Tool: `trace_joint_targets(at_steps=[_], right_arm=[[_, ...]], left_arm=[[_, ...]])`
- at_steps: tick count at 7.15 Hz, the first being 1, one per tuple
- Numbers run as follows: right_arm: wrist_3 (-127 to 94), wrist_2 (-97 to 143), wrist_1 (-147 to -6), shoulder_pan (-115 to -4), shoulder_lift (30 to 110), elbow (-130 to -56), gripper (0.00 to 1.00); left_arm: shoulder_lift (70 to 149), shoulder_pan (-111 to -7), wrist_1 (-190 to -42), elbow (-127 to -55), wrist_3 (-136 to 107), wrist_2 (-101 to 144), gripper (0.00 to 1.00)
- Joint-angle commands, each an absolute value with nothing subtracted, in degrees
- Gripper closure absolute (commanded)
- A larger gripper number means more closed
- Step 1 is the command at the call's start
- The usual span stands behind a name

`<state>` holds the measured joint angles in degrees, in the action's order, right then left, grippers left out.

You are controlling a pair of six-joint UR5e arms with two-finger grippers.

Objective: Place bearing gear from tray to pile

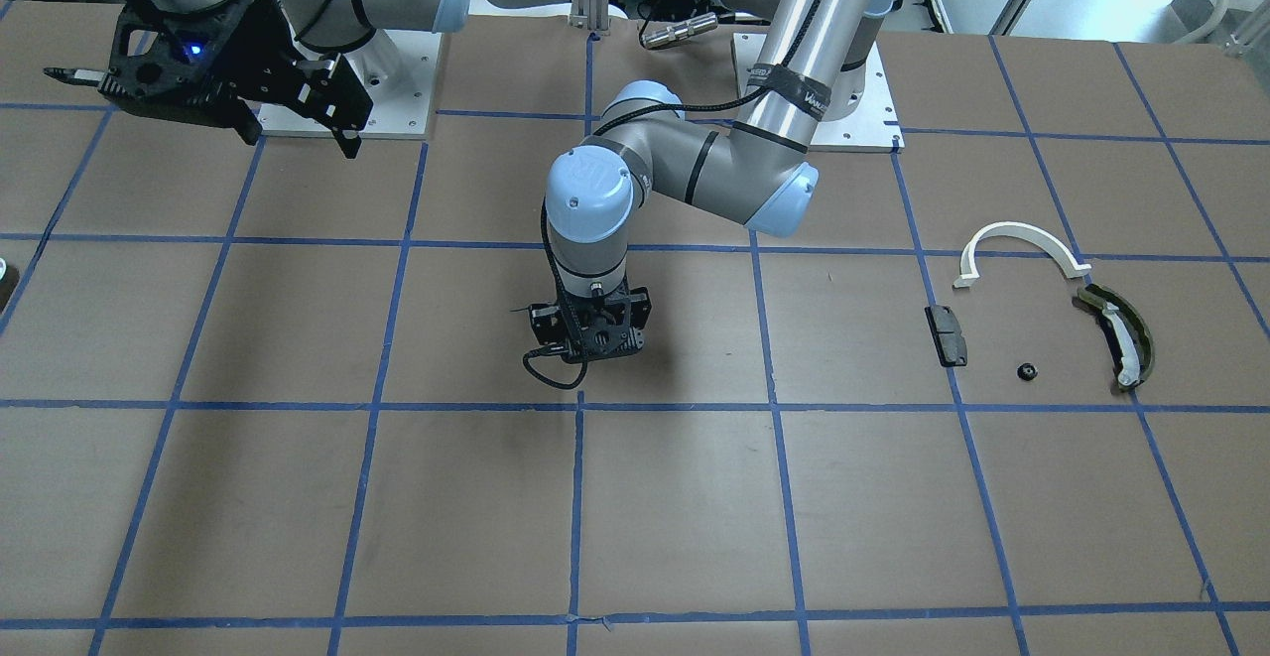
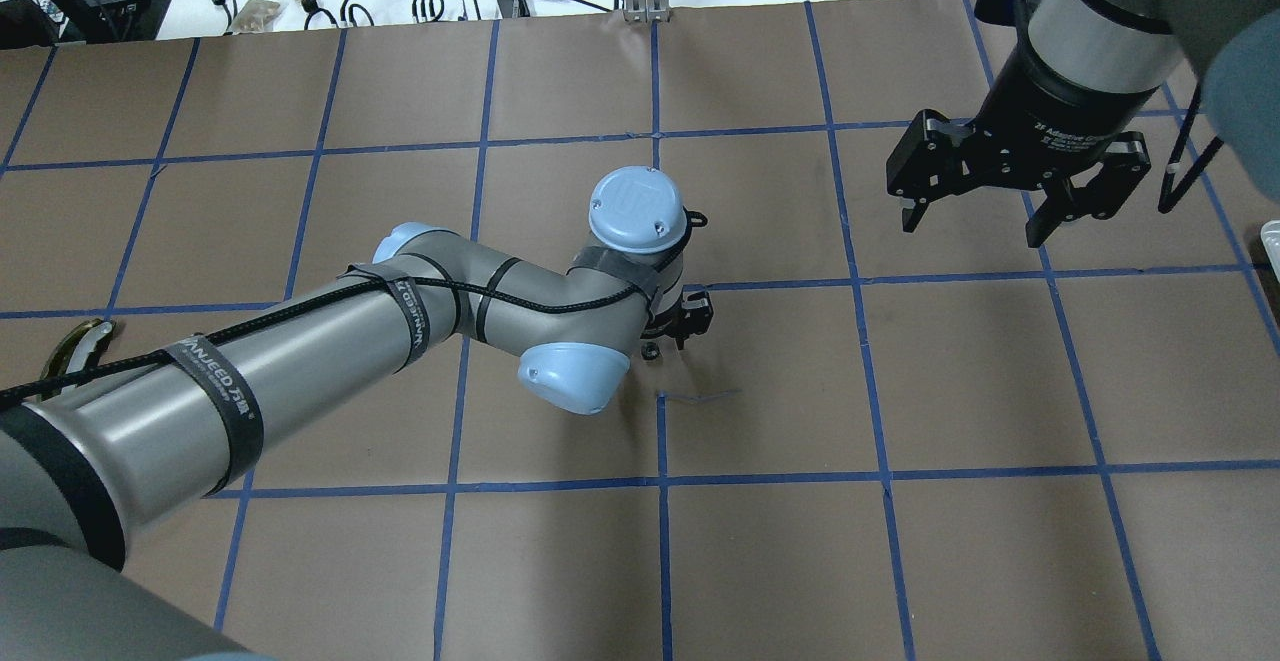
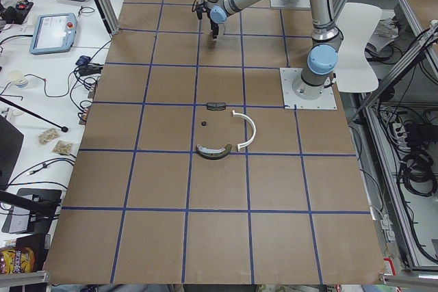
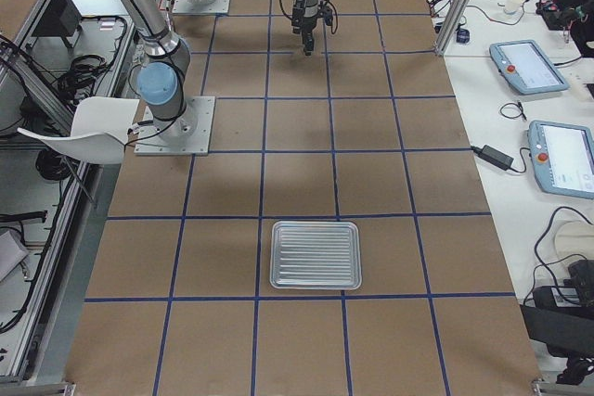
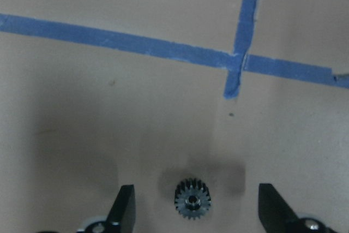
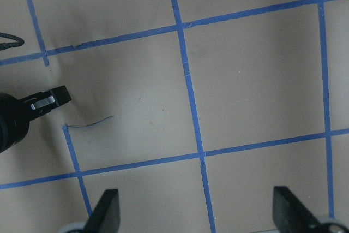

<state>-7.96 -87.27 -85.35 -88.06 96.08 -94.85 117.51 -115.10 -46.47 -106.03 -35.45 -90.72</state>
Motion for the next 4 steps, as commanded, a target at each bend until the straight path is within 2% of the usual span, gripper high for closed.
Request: trace_joint_targets(at_steps=[1,2,4], right_arm=[[-8.1,-87.7,-85.6,-88.1,95.9,-94.8,0.00],[-8.0,-87.6,-85.5,-88.0,96.0,-94.8,0.00],[-7.9,-87.8,-85.5,-87.8,95.8,-94.9,0.00]], left_arm=[[117.4,-114.8,-46.8,-106.1,-35.3,-90.9,0.89],[117.2,-114.0,-47.5,-106.2,-35.3,-90.9,1.00],[115.6,-112.4,-50.3,-106.4,-33.2,-90.8,1.00]])
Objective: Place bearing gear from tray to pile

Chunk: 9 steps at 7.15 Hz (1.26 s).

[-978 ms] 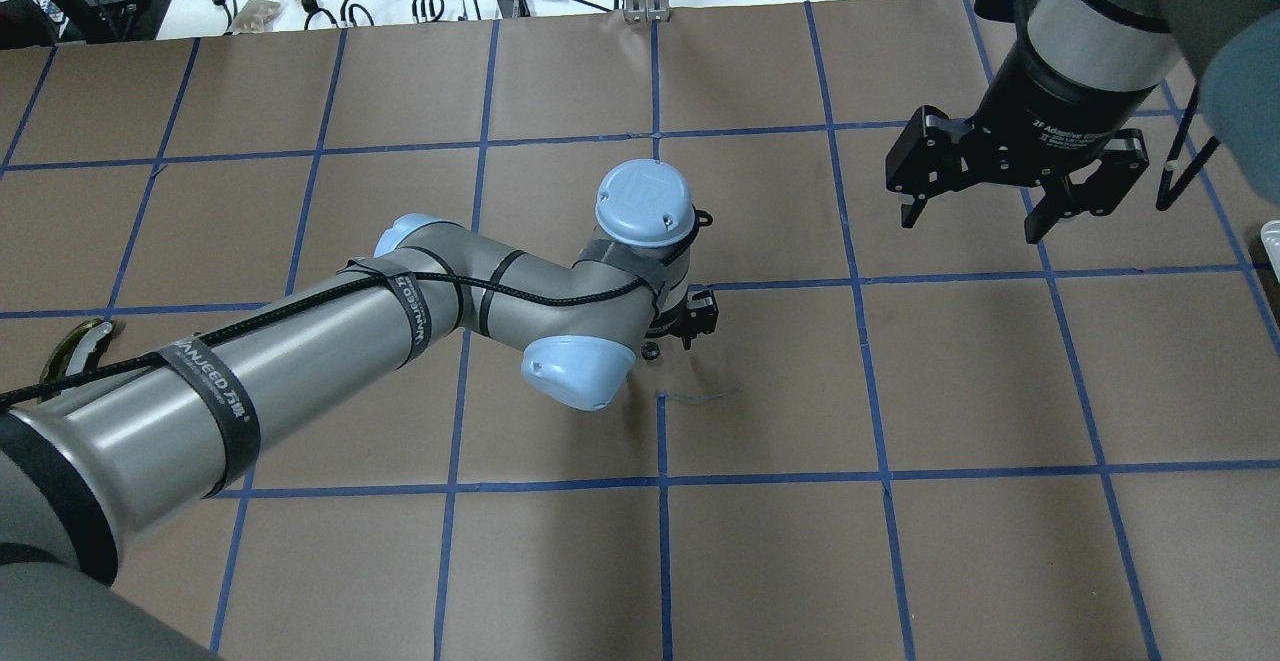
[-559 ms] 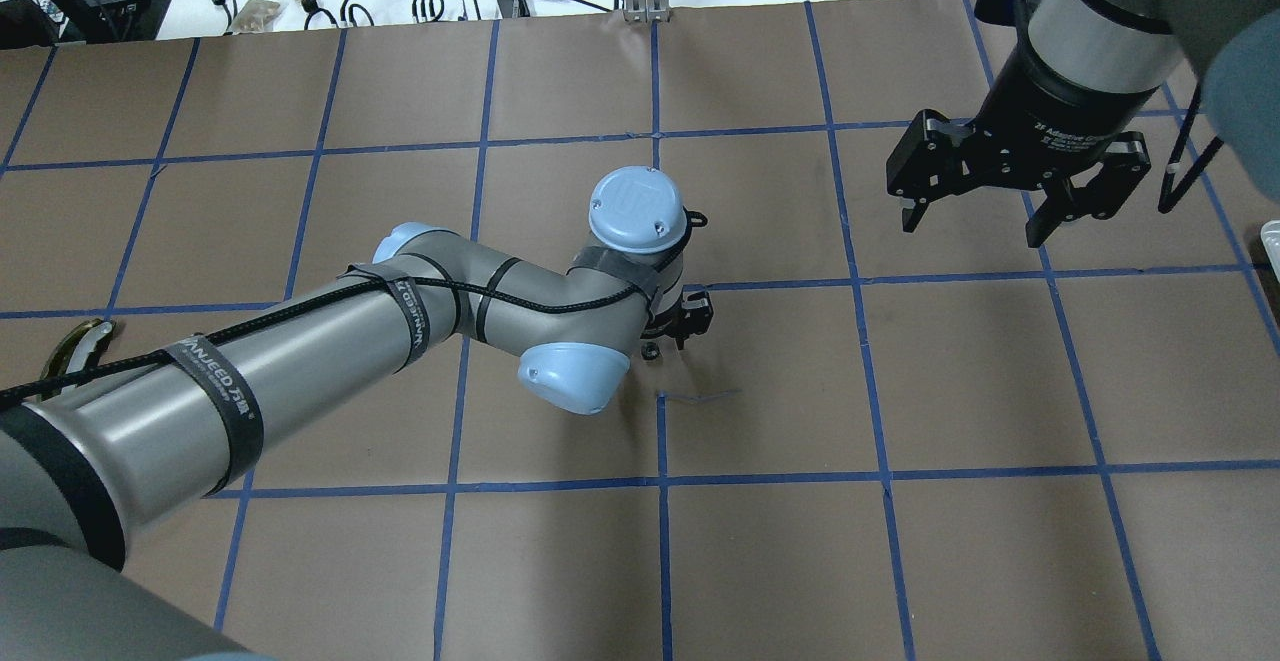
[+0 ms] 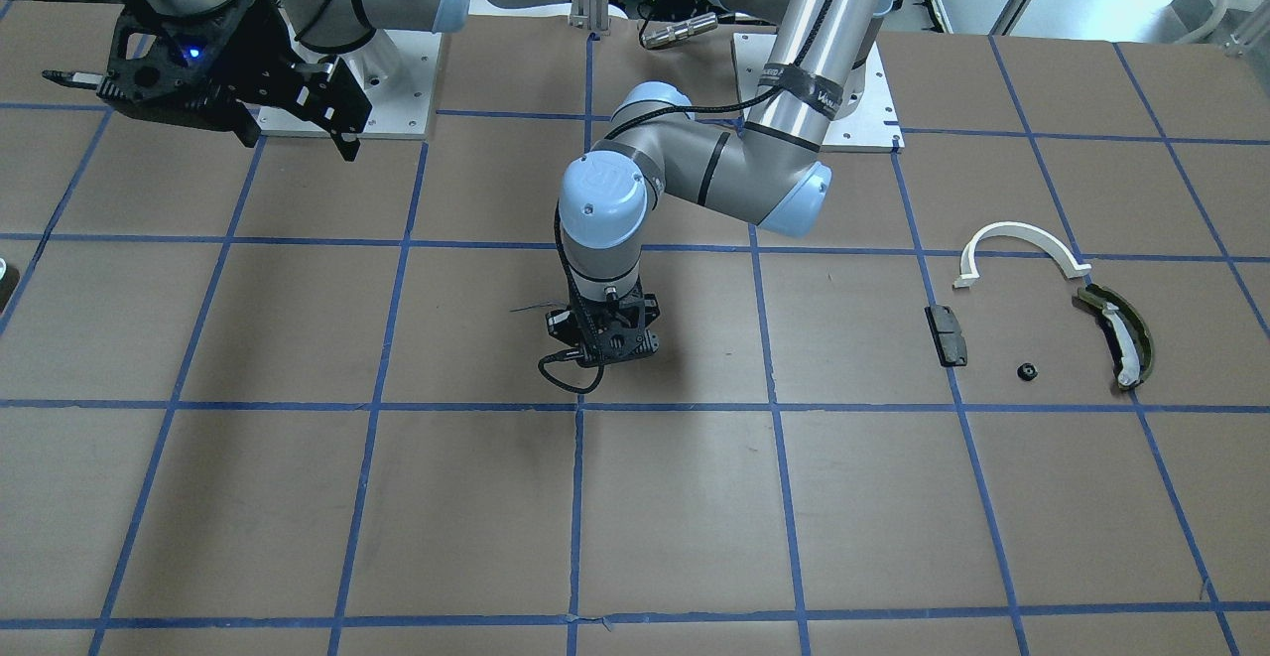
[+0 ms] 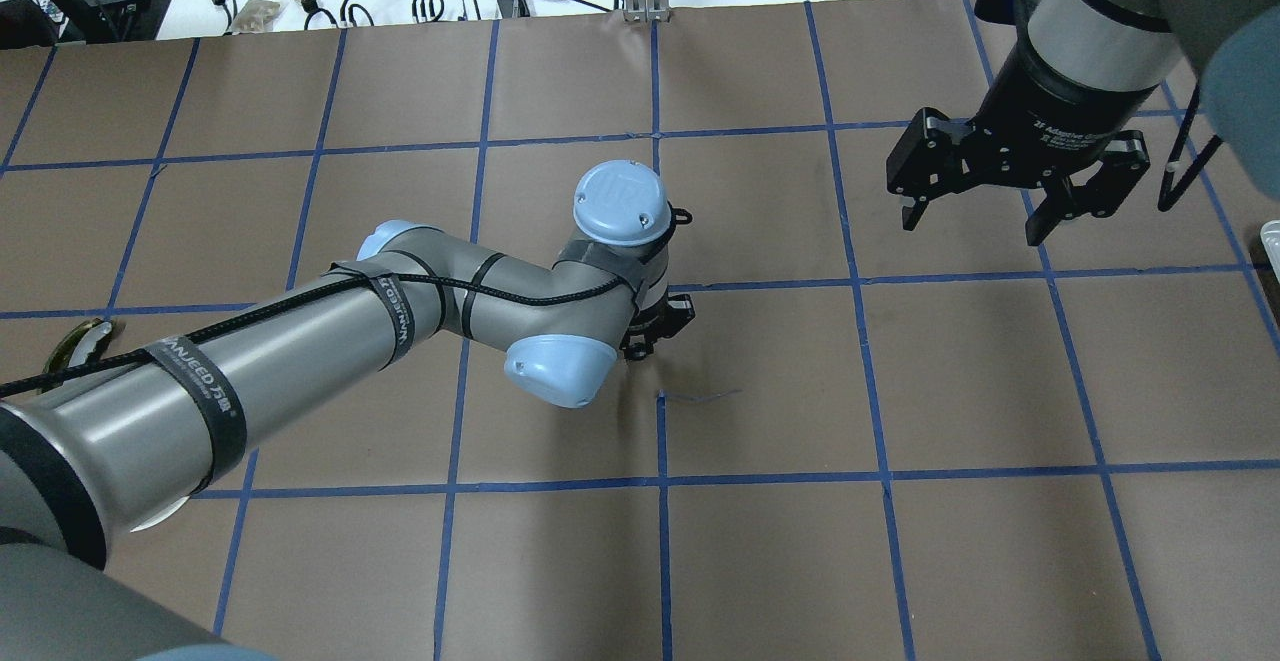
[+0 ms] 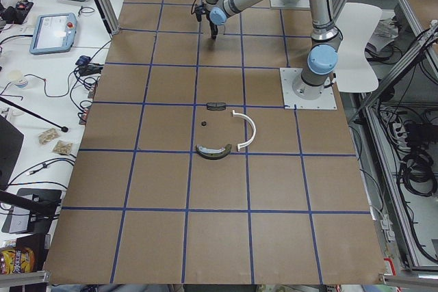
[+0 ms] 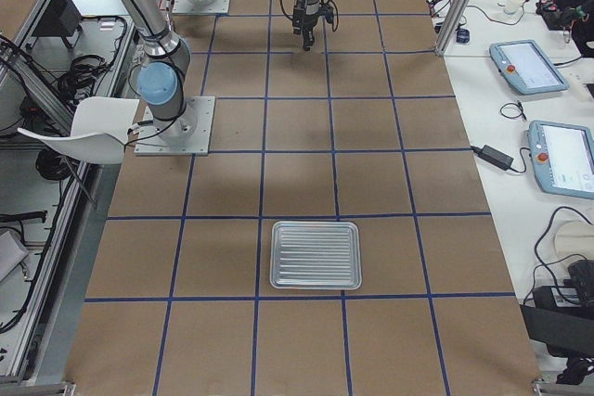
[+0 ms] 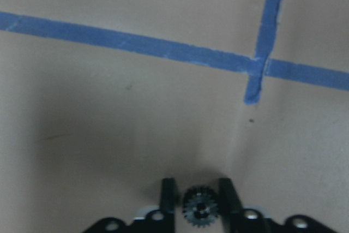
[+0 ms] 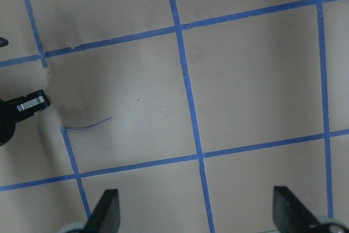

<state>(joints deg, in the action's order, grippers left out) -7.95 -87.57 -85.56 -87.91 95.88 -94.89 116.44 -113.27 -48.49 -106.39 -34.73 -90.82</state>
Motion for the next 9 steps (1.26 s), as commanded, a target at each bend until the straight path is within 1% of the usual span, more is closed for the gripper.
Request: trace_joint_targets(at_steps=[1,2,4,6,7,8,9], right_arm=[[-7.8,-87.9,-85.6,-87.7,95.8,-94.8,0.00],[-6.7,-88.1,-85.5,-87.7,95.8,-94.8,0.00],[-5.7,-88.1,-85.4,-87.7,95.9,-95.0,0.00],[-5.9,-88.1,-85.3,-87.8,96.0,-95.3,0.00],[-6.0,-88.1,-85.4,-87.8,96.0,-95.4,0.00],[-5.9,-87.9,-85.3,-87.8,96.1,-95.3,0.00],[-5.9,-87.6,-85.3,-88.0,96.1,-95.4,0.00]], left_arm=[[114.6,-110.6,-51.3,-106.3,-28.1,-90.9,1.00],[112.5,-106.2,-54.0,-106.2,-21.6,-90.9,1.00],[108.8,-90.3,-58.4,-106.3,4.9,-90.6,1.00],[107.9,-77.8,-57.9,-109.2,21.9,-91.1,1.00],[108.1,-71.3,-57.9,-109.7,24.7,-91.9,1.00],[108.6,-66.9,-57.7,-109.6,29.7,-91.9,1.00],[109.5,-64.7,-57.7,-109.8,34.8,-91.9,1.00]])
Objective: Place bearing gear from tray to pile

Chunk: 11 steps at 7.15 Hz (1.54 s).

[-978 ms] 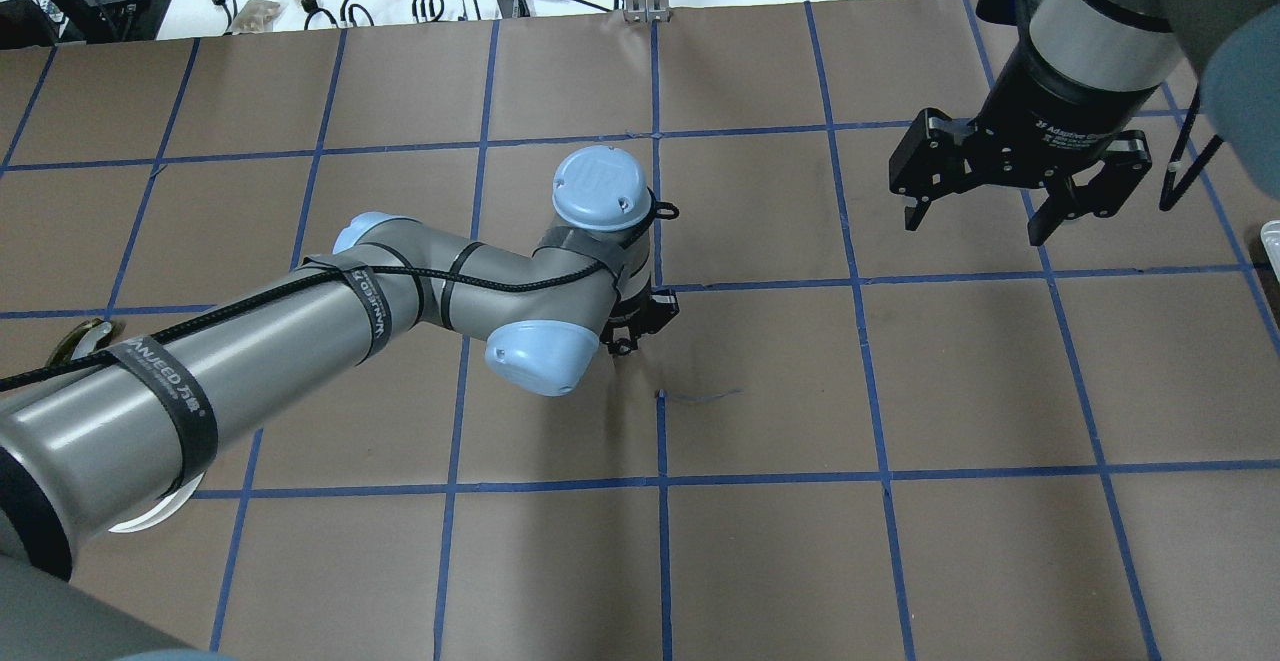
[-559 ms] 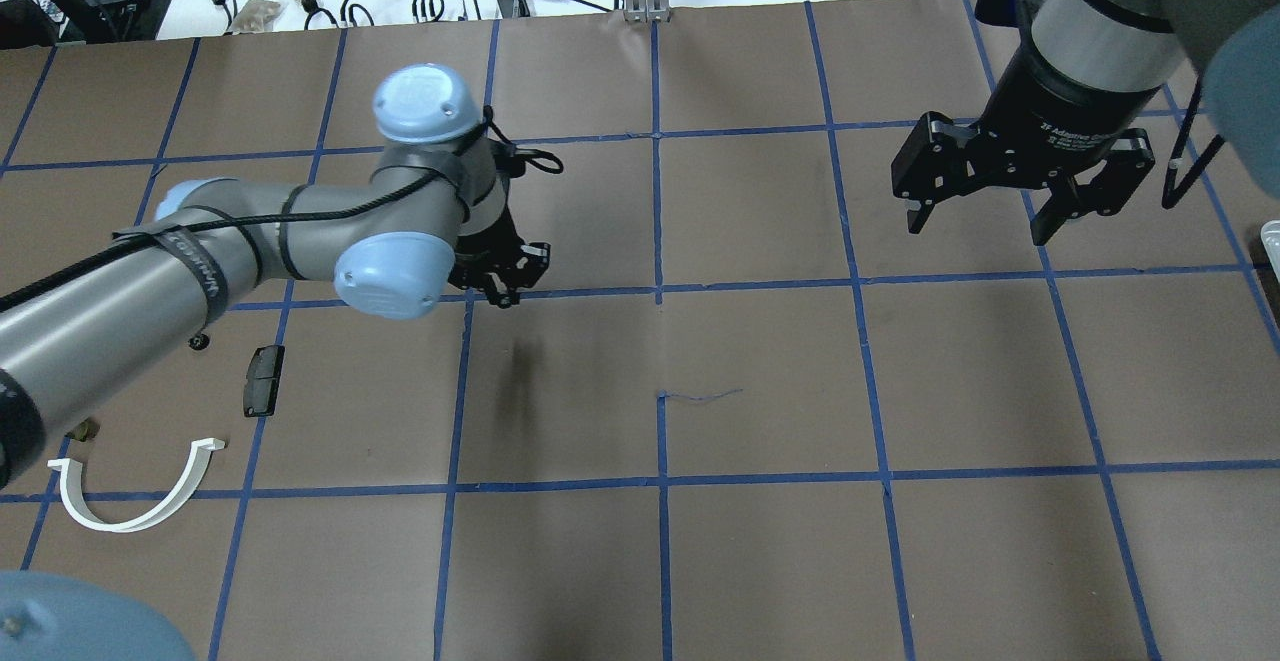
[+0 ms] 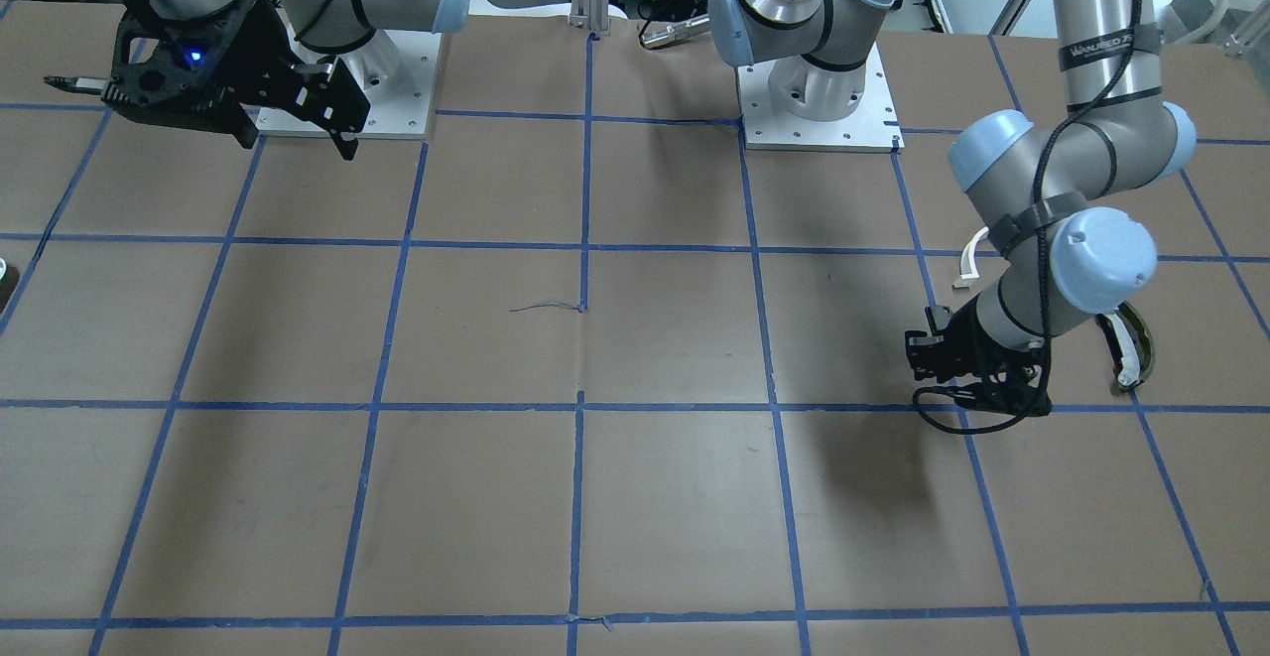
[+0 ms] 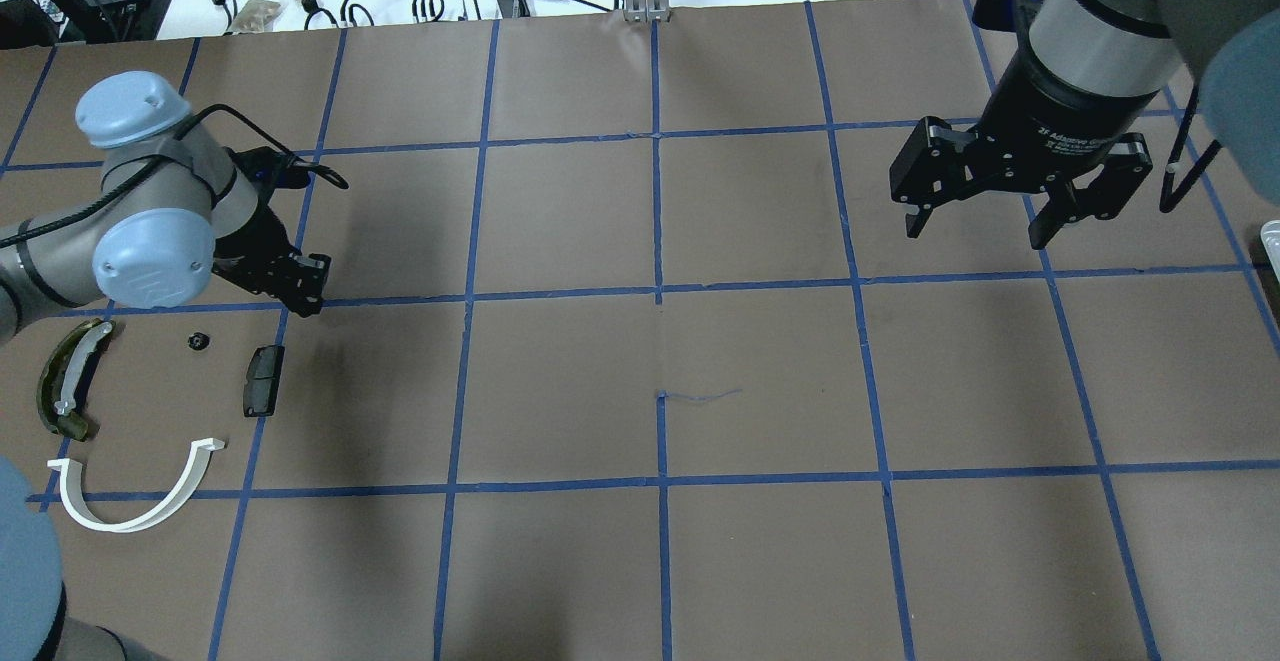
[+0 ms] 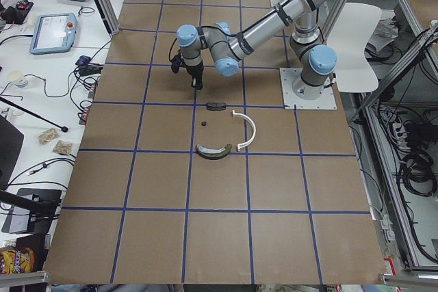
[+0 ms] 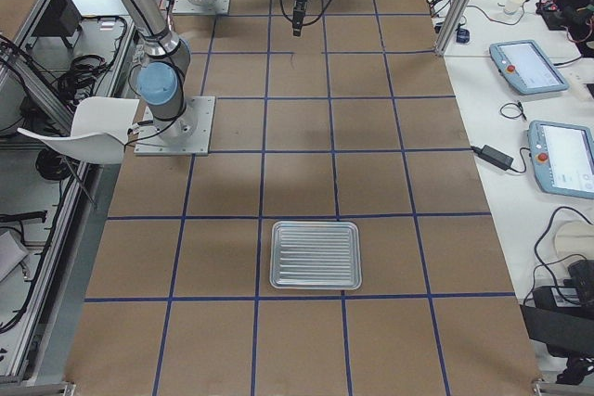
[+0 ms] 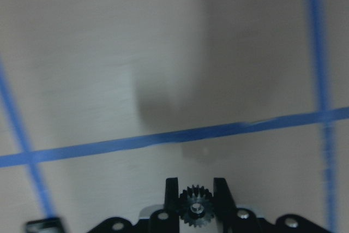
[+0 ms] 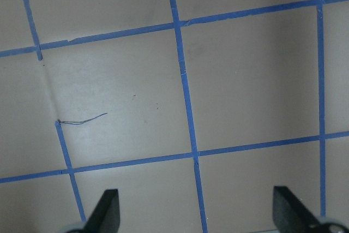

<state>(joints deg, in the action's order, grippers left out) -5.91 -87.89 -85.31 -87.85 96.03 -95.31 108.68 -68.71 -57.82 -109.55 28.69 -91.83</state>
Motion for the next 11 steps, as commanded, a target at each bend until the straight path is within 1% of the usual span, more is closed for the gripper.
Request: trace_joint_targets(at_steps=[1,3,6,10,11], right_arm=[[-5.9,-87.5,-85.3,-87.9,96.1,-95.4,0.00],[-5.9,-87.3,-85.2,-88.0,96.1,-95.4,0.00],[-6.0,-87.4,-85.1,-88.0,96.1,-95.4,0.00],[-6.0,-87.6,-85.1,-88.0,96.1,-95.4,0.00],[-5.9,-87.7,-85.0,-87.9,96.2,-95.4,0.00]], left_arm=[[109.4,-64.2,-57.7,-109.3,35.1,-92.9,1.00],[110.1,-64.0,-56.2,-109.7,36.2,-97.6,1.00],[110.1,-59.9,-55.9,-109.7,40.2,-99.0,1.00],[110.6,-59.7,-56.0,-110.6,40.0,-98.7,1.00],[110.7,-59.6,-55.8,-110.5,40.6,-98.7,0.54]])
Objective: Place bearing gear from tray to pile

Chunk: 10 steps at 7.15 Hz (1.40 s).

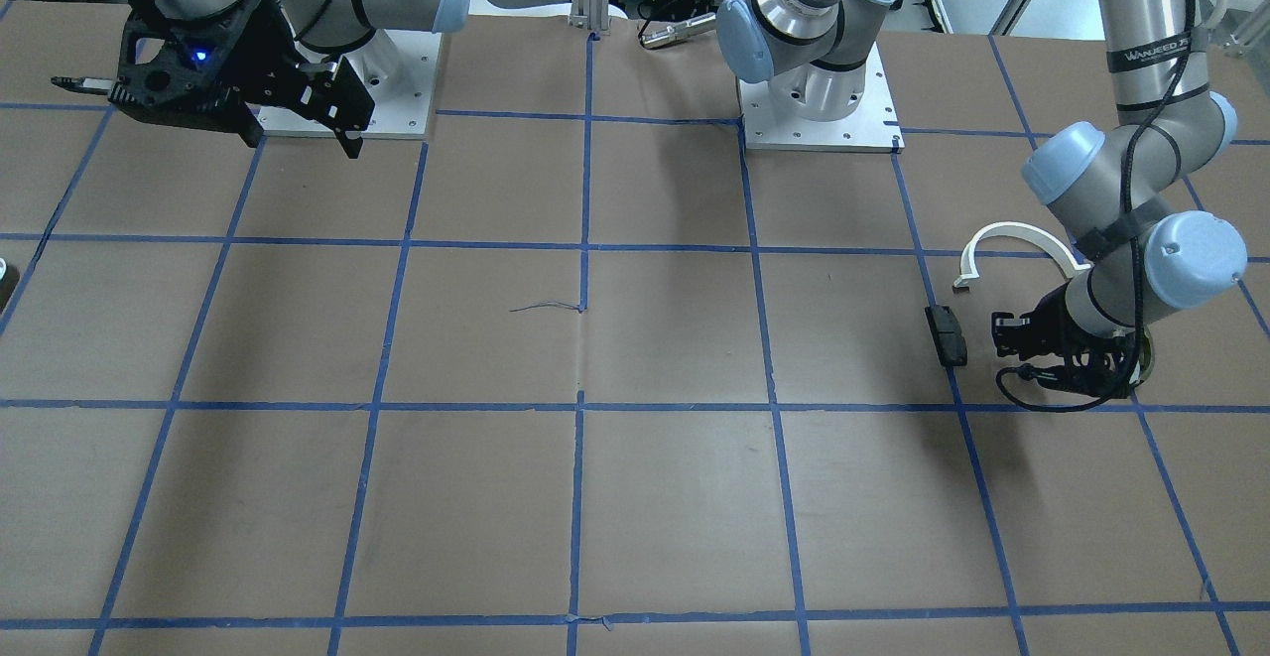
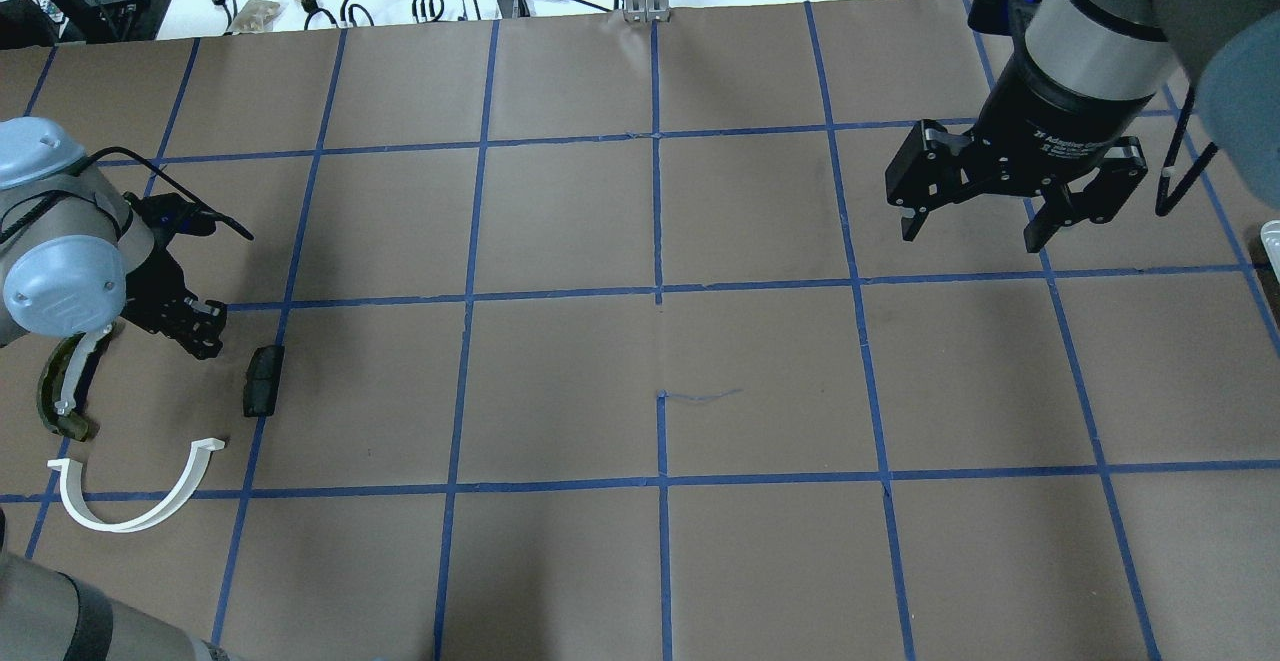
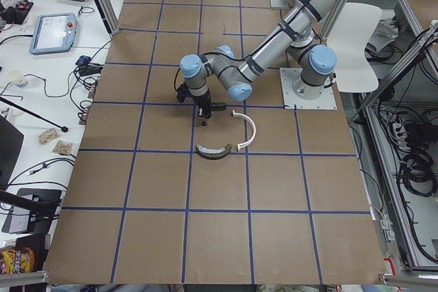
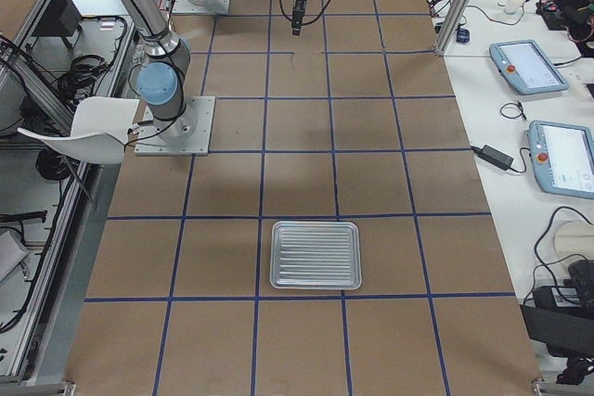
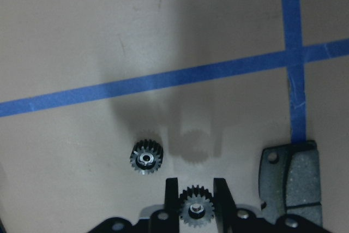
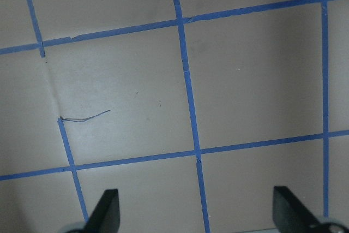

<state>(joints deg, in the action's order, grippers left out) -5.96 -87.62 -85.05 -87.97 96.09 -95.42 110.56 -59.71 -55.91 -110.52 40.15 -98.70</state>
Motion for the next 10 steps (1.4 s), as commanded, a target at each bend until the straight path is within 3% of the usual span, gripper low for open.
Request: trace_joint_targets(at_steps=[1,4,6,9,10], right_arm=[[-6.0,-87.7,-85.1,-88.0,96.0,-95.4,0.00],[-5.9,-87.8,-85.0,-87.9,96.2,-95.4,0.00],[-5.9,-88.0,-85.1,-87.9,96.1,-95.4,0.00],[-5.9,-88.0,-85.0,-87.8,96.1,-95.4,0.00],[-5.8,-87.9,-85.0,-87.8,96.2,-95.4,0.00]], left_arm=[[111.3,-59.6,-53.5,-110.7,40.8,-98.7,0.45],[109.5,-60.8,-53.5,-108.6,40.3,-98.6,0.26],[103.2,-65.1,-67.1,-104.6,37.8,-91.0,0.19],[97.0,-81.3,-83.6,-93.2,16.9,-89.0,0.13],[95.7,-85.4,-90.5,-87.8,11.2,-89.1,0.07]])
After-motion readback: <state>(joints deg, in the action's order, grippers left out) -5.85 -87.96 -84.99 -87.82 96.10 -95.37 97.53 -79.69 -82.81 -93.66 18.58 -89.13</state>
